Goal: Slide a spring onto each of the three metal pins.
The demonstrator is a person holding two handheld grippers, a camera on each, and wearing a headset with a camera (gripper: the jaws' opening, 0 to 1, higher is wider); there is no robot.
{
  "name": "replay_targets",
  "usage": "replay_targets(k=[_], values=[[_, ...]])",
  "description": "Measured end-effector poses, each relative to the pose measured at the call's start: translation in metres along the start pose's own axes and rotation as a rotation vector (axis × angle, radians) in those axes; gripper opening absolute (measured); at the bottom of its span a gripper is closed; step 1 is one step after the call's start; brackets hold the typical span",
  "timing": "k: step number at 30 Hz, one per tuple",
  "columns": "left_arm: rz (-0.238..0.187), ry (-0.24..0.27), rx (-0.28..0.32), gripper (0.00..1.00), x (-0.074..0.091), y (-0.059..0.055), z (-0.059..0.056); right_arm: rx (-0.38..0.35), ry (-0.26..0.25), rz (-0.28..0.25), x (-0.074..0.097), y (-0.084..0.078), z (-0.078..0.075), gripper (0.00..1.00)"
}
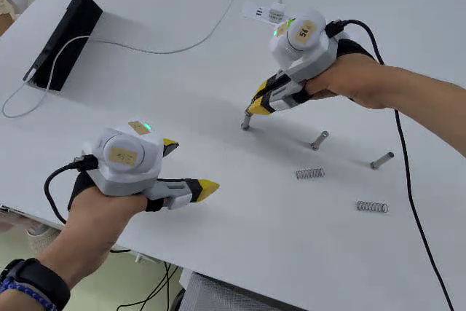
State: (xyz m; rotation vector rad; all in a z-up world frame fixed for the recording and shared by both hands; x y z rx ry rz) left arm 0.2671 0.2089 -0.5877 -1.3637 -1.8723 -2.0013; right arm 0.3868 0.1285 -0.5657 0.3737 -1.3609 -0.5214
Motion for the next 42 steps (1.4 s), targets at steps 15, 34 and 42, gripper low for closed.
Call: replay_targets(k=[15, 34, 42], values=[[0.001, -0.013, -0.001, 0.66, -0.001, -0.002, -0.006, 0.043, 0.0, 0.018, -0.009, 0.002, 0.004, 0.12], [0.005, -0.013, 0.015, 0.66, -0.001, -0.006, -0.007, 0.058, 0.004, 0.045, -0.026, -0.004, -0.001, 0.13], [0.012, -0.007, 0.023, 0.66, -0.001, -0.008, -0.003, 0.052, 0.005, 0.055, -0.035, -0.011, -0.003, 0.13]])
Point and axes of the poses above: the centre of the closed fingertips' face, and the gripper's own axes: x roughly backward along the fingers, z roughly to its left, y roughly out of its top, the point moved 2 cm from there along x, roughly backward along the fingers, and after that the axes turned 6 degrees about y, right-handed, at the moved point
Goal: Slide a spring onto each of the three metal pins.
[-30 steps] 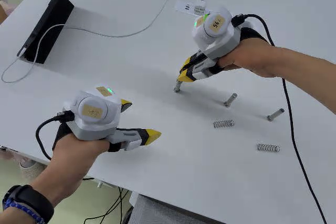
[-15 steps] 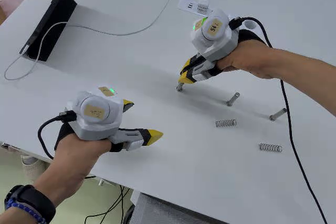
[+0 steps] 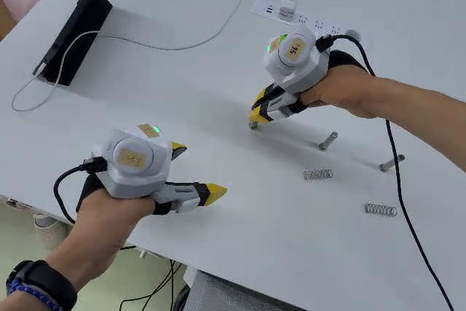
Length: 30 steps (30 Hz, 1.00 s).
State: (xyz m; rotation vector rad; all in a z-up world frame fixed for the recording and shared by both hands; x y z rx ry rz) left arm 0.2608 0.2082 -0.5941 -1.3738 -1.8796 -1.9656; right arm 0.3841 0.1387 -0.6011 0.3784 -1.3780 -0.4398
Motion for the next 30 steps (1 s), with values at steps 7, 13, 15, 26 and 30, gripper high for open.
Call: replay_targets(k=[7, 13, 15, 26, 30], values=[[0.005, 0.0, 0.0, 0.66, 0.0, -0.002, 0.0, -0.008, 0.001, 0.002, -0.003, -0.003, 0.0, 0.13], [0.008, -0.003, 0.003, 0.66, -0.001, -0.002, -0.003, -0.012, 0.0, 0.002, -0.005, -0.005, -0.001, 0.13], [0.008, -0.004, 0.004, 0.66, -0.001, -0.002, -0.004, -0.015, -0.001, -0.002, -0.006, -0.004, -0.001, 0.13], [0.011, -0.014, 0.006, 0.66, -0.001, -0.002, -0.008, -0.027, -0.026, -0.012, 0.006, -0.011, 0.001, 0.25], [0.011, -0.015, 0.004, 0.66, 0.0, 0.0, -0.01, -0.057, -0.055, -0.048, 0.015, -0.014, 0.002, 0.34]])
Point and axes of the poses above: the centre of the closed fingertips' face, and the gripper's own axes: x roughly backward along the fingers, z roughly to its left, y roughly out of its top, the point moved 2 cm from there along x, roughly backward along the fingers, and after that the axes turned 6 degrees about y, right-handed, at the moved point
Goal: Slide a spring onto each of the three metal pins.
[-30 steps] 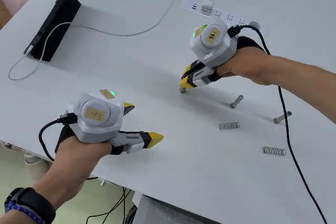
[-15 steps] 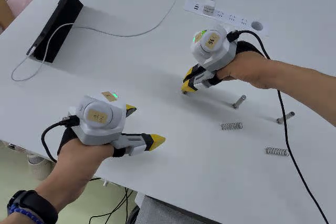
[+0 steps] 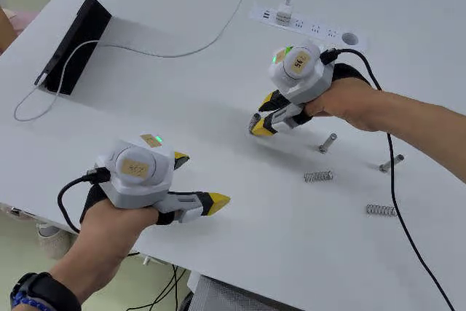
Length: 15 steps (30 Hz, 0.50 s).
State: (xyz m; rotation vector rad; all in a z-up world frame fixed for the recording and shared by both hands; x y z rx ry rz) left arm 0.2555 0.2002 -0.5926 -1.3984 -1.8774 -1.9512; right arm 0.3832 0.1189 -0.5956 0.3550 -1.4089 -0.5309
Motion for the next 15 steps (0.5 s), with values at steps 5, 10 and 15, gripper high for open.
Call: replay_targets(k=[5, 10, 15], values=[[-0.004, -0.003, -0.006, 0.66, 0.003, 0.004, -0.005, -0.043, -0.021, -0.027, 0.009, -0.006, 0.003, 0.4], [-0.005, -0.008, -0.005, 0.66, 0.002, 0.005, -0.009, -0.075, -0.034, -0.05, 0.013, -0.01, 0.01, 0.43], [-0.006, -0.014, -0.009, 0.66, 0.004, 0.006, -0.016, -0.101, -0.052, -0.073, 0.017, -0.014, 0.016, 0.49]])
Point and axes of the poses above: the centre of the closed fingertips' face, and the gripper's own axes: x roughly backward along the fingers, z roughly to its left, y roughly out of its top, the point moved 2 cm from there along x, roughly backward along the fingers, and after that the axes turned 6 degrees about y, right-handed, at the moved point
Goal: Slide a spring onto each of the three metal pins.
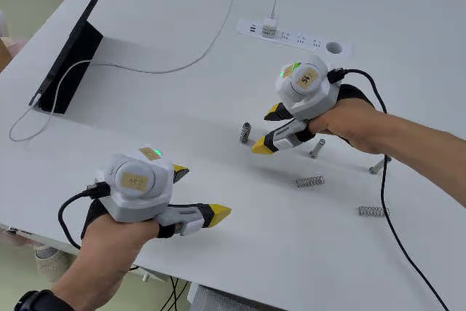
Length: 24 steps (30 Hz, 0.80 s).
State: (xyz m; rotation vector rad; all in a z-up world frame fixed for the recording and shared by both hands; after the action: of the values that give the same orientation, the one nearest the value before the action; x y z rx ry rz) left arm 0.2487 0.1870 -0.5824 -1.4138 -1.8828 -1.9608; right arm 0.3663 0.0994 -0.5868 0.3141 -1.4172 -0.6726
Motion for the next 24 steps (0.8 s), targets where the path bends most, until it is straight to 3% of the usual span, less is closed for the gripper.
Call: replay_targets(k=[10, 18, 24], values=[[-0.002, -0.008, -0.009, 0.66, 0.003, 0.004, -0.006, -0.091, -0.026, -0.089, 0.011, -0.004, 0.008, 0.61], [-0.004, -0.016, -0.023, 0.66, 0.002, 0.01, -0.007, -0.12, -0.042, -0.127, 0.015, -0.012, 0.019, 0.64], [-0.01, -0.017, -0.02, 0.66, 0.001, 0.013, -0.008, -0.126, -0.04, -0.127, 0.013, -0.025, 0.037, 0.66]])
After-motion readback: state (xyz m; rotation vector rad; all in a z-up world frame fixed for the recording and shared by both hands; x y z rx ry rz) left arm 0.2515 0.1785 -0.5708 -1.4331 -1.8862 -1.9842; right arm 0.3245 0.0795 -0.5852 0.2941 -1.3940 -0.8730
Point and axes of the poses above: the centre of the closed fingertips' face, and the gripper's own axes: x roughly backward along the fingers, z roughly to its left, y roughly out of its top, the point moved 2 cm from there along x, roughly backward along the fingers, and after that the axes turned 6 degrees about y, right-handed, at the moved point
